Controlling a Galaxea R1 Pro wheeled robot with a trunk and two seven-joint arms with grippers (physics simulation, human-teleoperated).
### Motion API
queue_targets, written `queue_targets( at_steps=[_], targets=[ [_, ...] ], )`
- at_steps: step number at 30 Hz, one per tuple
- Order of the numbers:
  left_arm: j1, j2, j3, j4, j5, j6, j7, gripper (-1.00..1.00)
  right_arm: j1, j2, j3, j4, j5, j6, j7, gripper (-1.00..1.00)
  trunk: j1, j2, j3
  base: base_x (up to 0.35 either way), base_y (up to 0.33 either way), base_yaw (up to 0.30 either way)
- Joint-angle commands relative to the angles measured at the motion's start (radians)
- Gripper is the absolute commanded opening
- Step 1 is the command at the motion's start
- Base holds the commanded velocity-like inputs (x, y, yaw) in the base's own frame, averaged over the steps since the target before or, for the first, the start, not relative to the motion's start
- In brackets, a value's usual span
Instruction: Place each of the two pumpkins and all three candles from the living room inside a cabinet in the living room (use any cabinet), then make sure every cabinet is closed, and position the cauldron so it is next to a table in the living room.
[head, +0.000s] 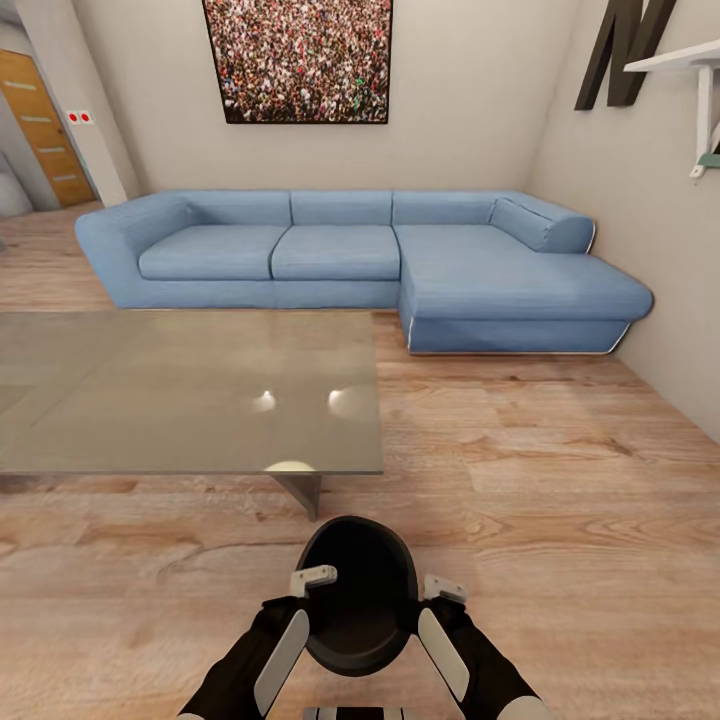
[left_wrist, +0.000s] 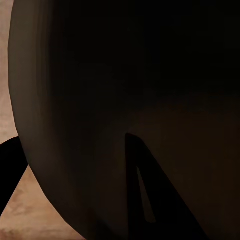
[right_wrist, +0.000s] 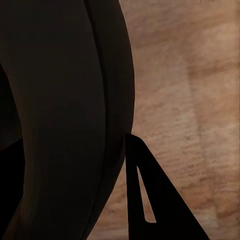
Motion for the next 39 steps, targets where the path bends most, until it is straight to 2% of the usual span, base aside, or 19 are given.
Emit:
queue_targets(
  at_steps=[1,27,30,34,39],
  targets=[
    [-0.001,0.007,-0.003,-0.001,0.015,0.003,0.01,-1.0,-0.001,-0.002,0.012,-0.002,-0.034,-0.005,0.026,-1.0,0.0,0.0,-0.001,0.079,0.0,0.0],
    [-0.001,0.007,-0.003,-0.004,0.015,0.003,0.01,-1.0,-0.001,-0.002,0.012,-0.002,-0.034,-0.005,0.027,-1.0,0.0,0.0,-0.001,0.03,0.0,0.0],
    [-0.001,0.007,-0.003,-0.004,0.015,0.003,0.01,-1.0,-0.001,-0.002,0.012,-0.002,-0.034,-0.005,0.026,-1.0,0.001,-0.001,-0.012,0.0,0.0,0.0],
    [0.0,0.007,-0.003,-0.004,0.015,0.003,0.01,-1.0,-0.001,-0.002,0.012,-0.002,-0.034,-0.005,0.026,-1.0,0.001,-0.001,-0.012,0.0,0.0,0.0],
    [-0.001,0.007,-0.003,-0.004,0.015,0.003,0.011,-1.0,-0.002,-0.002,0.007,-0.002,-0.034,-0.005,0.026,-1.0,0.003,-0.002,-0.024,0.0,0.0,0.0]
  ],
)
